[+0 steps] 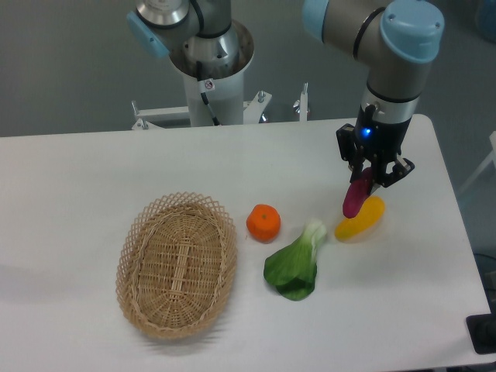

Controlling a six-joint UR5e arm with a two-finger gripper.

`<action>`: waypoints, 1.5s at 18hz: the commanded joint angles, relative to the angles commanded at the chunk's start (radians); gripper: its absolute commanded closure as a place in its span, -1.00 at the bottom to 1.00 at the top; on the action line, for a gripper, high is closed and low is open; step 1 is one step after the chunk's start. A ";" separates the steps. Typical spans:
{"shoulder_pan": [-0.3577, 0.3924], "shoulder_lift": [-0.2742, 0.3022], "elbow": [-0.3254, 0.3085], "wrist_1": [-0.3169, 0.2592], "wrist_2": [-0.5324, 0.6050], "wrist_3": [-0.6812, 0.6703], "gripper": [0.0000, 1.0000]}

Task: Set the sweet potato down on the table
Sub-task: 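Carry the held purple sweet potato past the bok choy toward the table edge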

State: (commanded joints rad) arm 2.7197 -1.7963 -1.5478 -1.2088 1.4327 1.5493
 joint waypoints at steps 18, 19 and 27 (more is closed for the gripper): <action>-0.176 -0.175 -0.005 0.346 0.017 -0.581 0.74; -0.190 -0.193 -0.002 0.369 0.026 -0.621 0.74; -0.290 -0.359 0.057 0.488 0.041 -0.724 0.73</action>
State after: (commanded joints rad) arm 2.4300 -2.1550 -1.4912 -0.7210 1.4741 0.8254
